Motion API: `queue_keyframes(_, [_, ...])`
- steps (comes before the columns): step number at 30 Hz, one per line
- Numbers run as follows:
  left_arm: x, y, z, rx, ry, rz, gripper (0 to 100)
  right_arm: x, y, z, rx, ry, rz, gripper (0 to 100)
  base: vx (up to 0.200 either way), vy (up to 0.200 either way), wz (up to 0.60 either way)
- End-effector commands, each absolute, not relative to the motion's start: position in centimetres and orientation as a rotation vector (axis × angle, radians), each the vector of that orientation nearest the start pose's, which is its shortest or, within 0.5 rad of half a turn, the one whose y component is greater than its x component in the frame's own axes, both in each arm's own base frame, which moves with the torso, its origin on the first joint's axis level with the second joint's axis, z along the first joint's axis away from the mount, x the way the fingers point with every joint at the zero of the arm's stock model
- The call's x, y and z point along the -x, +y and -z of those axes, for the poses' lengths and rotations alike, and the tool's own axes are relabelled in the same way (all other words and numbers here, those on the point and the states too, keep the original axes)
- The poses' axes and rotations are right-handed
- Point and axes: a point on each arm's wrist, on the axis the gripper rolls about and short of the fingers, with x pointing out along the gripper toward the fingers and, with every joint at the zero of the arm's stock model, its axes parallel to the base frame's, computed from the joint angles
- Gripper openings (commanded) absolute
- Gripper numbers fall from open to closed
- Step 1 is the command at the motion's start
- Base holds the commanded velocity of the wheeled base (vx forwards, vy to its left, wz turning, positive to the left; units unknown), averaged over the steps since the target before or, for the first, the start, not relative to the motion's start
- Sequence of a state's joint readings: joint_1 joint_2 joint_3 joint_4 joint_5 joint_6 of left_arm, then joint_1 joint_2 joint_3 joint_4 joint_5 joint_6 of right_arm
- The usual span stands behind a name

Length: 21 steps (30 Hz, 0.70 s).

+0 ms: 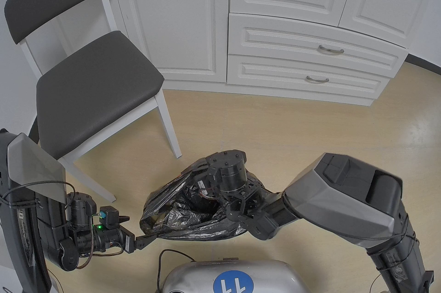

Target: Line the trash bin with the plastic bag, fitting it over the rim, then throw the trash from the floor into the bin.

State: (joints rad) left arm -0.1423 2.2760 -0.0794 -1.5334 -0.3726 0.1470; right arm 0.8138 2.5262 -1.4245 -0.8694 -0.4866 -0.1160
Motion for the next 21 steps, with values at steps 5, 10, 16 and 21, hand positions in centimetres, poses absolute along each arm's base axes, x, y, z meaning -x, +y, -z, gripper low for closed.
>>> queue_keyframes(5, [-22.5, -4.3, 0.0, -0.019, 0.574, 0.537, 100, -39.5, 36.5, 1.0, 0.172, 0.087, -0.181, 0, 0.000, 0.000, 0.00])
queue_keyframes(10, [-22.2, -4.4, -0.5, -0.022, 0.559, 0.547, 100, -39.8, 36.2, 1.2, 0.175, 0.091, -0.172, 0, 0.000, 0.000, 0.00])
queue_keyframes(16, [-22.1, -4.4, -0.8, -0.022, 0.546, 0.547, 100, -40.2, 35.9, 0.4, 0.166, 0.080, -0.164, 0, 0.000, 0.000, 0.00])
queue_keyframes(21, [-21.8, -4.5, -1.2, -0.023, 0.537, 0.551, 100, -40.2, 35.9, -1.2, 0.149, 0.057, -0.170, 100, 0.000, 0.000, 0.00])
